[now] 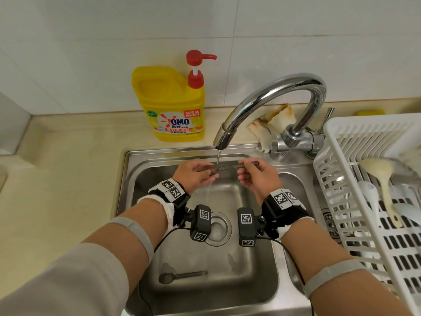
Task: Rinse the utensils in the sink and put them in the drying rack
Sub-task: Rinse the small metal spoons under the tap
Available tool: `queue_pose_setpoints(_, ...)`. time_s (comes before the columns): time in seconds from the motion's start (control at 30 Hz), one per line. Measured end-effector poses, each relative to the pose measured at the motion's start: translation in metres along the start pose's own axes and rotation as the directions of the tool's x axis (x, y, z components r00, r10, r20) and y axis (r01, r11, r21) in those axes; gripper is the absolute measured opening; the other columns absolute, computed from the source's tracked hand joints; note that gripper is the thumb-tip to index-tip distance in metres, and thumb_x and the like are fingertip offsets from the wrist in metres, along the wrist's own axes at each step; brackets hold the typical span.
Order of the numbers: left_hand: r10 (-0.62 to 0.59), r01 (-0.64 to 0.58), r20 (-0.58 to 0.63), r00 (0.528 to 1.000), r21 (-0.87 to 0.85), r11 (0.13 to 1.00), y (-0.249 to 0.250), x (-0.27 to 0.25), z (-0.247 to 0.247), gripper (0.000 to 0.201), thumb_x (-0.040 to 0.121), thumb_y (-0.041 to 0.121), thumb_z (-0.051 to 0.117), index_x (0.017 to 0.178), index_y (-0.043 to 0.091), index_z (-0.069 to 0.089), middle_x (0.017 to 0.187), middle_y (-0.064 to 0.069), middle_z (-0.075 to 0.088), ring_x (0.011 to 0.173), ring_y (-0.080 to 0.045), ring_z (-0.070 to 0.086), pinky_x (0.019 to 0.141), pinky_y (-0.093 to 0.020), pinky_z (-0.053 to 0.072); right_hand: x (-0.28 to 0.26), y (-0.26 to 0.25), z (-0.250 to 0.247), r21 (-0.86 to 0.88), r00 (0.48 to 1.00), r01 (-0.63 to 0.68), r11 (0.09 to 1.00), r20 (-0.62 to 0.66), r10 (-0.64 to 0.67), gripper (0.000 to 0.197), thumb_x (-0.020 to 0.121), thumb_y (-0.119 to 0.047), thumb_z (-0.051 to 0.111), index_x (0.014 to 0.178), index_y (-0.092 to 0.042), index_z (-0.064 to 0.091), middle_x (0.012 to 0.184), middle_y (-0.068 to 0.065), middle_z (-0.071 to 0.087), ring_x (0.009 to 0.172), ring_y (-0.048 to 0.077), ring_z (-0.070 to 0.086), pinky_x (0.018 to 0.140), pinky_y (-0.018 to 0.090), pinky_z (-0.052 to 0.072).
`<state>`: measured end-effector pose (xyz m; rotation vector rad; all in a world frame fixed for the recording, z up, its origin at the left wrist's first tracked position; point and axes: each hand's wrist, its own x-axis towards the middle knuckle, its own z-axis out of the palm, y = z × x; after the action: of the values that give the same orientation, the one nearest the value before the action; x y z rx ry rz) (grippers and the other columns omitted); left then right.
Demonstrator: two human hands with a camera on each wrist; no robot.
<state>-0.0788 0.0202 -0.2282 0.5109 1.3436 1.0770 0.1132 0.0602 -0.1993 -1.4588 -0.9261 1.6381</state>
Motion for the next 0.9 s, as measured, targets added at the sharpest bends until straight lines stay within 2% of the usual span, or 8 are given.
queue_pose_setpoints(0.1,0.006,-0.005,-0.012,1.0,0.046,0.999,0.003,-0.001,0.005,0.013,0.089,-0.004,0.068,0.099,0.004,0.069,0.088,-0.011,0.076,0.085,-0.024,0.076,0.073,-0.026,0.061,0.001,-0.003,-0.004,0.02,1.0,0.02,1.0,-0.016,-0.019,0.016,0.098,-0.009,0.059,0.09,-0.007,0.072,0.068,0.009,0.067,0.056,0.015,0.06,0.06,0.029,0.053)
queue_pose_setpoints(0.23,-0.004,0.005,-0.008,1.0,0.157,0.988,0.004,0.003,0.012,0.018,0.091,0.014,0.071,0.106,0.005,0.072,0.089,-0.012,0.078,0.079,-0.017,0.076,0.067,-0.023,0.061,0.002,-0.006,-0.013,0.037,0.999,0.039,0.999,-0.029,-0.038,0.014,0.098,-0.011,0.059,0.092,-0.004,0.07,0.068,0.01,0.065,0.057,0.016,0.06,0.058,0.027,0.052)
queue_pose_setpoints(0.33,-0.026,0.022,0.026,0.999,0.135,0.991,0.004,0.003,0.017,0.018,0.096,0.009,0.063,0.112,0.003,0.07,0.091,-0.012,0.078,0.087,-0.02,0.076,0.071,-0.024,0.061,0.001,-0.007,-0.02,0.043,0.998,0.058,0.997,-0.026,-0.057,0.015,0.099,-0.013,0.059,0.088,-0.009,0.07,0.068,0.009,0.065,0.057,0.014,0.06,0.058,0.025,0.053)
queue_pose_setpoints(0.4,-0.038,0.036,0.04,0.998,0.039,0.999,0.004,0.001,0.018,0.02,0.096,0.003,0.06,0.115,0.002,0.068,0.097,-0.015,0.076,0.093,-0.024,0.075,0.078,-0.026,0.061,0.0,-0.006,-0.022,0.053,0.998,0.055,0.997,-0.01,-0.055,0.015,0.099,-0.013,0.059,0.089,-0.009,0.07,0.07,0.009,0.066,0.059,0.015,0.061,0.059,0.024,0.054)
queue_pose_setpoints(0.5,-0.065,0.067,0.027,0.998,-0.09,0.994,0.008,-0.003,0.016,0.025,0.094,0.012,0.066,0.115,-0.001,0.068,0.105,-0.02,0.074,0.1,-0.027,0.073,0.089,-0.033,0.058,0.0,-0.004,-0.02,0.053,1.0,0.015,0.998,0.025,-0.017,0.014,0.099,-0.01,0.058,0.092,-0.007,0.07,0.073,0.01,0.067,0.063,0.016,0.063,0.062,0.025,0.055)
queue_pose_setpoints(0.57,-0.089,0.086,-0.014,0.996,-0.162,0.983,0.009,-0.005,0.012,0.027,0.094,0.017,0.067,0.112,-0.003,0.069,0.105,-0.021,0.074,0.098,-0.026,0.073,0.091,-0.033,0.058,0.0,-0.002,-0.015,0.028,0.998,-0.009,1.0,0.059,0.007,0.014,0.099,-0.007,0.058,0.092,-0.006,0.07,0.076,0.011,0.069,0.066,0.018,0.065,0.064,0.026,0.056)
queue_pose_setpoints(0.73,-0.045,0.017,-0.122,0.992,-0.217,0.976,0.006,-0.01,-0.012,0.021,0.096,-0.005,0.055,0.115,-0.005,0.065,0.107,-0.023,0.068,0.095,-0.022,0.068,0.084,-0.024,0.059,0.002,0.001,0.002,-0.018,0.991,-0.004,1.0,0.131,0.007,0.014,0.098,0.001,0.055,0.097,-0.004,0.068,0.082,0.013,0.071,0.071,0.02,0.07,0.07,0.027,0.06)
queue_pose_setpoints(0.9,-0.073,0.03,-0.16,0.984,-0.255,0.967,0.006,-0.02,-0.032,0.028,0.096,-0.007,0.054,0.122,-0.002,0.062,0.099,-0.016,0.069,0.091,-0.02,0.068,0.082,-0.024,0.06,0.008,0.006,0.019,-0.082,0.978,0.034,0.996,0.207,-0.017,0.018,0.097,0.004,0.054,0.096,-0.008,0.068,0.083,0.015,0.071,0.076,0.021,0.073,0.076,0.03,0.061)
